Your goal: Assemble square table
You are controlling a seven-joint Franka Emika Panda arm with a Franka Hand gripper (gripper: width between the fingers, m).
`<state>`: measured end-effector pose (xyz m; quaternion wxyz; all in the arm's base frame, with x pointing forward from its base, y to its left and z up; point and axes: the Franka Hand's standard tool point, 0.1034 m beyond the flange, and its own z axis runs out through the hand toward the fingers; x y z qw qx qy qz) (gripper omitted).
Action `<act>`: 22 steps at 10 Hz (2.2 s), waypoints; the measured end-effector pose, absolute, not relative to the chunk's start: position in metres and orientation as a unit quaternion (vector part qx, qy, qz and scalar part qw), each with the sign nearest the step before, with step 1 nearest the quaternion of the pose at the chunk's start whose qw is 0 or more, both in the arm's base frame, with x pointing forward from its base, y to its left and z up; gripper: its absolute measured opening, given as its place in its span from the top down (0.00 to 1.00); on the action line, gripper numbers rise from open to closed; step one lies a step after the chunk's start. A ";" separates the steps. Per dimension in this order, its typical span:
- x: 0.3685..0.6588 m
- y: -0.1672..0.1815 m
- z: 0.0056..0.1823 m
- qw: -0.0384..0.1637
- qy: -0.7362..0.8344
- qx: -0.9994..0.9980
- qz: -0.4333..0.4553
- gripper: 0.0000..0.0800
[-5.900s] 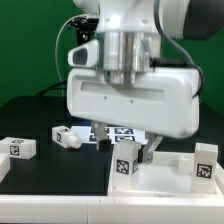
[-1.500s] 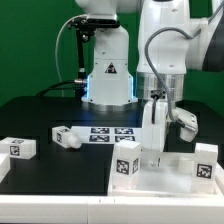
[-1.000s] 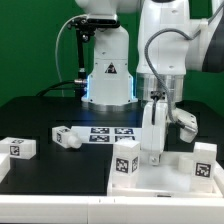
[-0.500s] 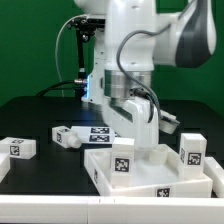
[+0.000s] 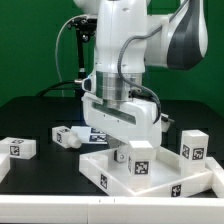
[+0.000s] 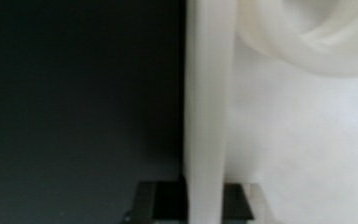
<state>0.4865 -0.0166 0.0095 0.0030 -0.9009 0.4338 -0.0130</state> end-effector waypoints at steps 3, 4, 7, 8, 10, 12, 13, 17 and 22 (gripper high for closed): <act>0.512 -0.039 0.012 0.008 0.254 -0.967 -0.012 0.94; 0.510 -0.041 0.011 0.003 0.217 -0.976 -0.010 0.94; 0.518 -0.044 0.015 -0.007 0.059 -0.998 -0.012 0.94; 0.527 -0.039 0.019 -0.008 -0.004 -1.000 -0.006 0.94; 0.535 -0.043 0.021 -0.015 -0.071 -0.997 -0.007 0.94; 0.532 -0.047 0.019 -0.022 -0.145 -0.989 0.000 0.94; 0.532 -0.047 0.020 -0.025 -0.172 -0.985 0.002 0.94; 0.581 -0.034 0.038 -0.022 -0.435 -0.900 -0.005 0.94; 0.600 -0.011 0.045 -0.035 -0.607 -0.794 -0.004 0.94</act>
Offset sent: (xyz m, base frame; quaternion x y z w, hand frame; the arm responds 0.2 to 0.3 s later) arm 0.0000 0.0000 0.0000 0.0000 0.0000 -0.1938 0.9810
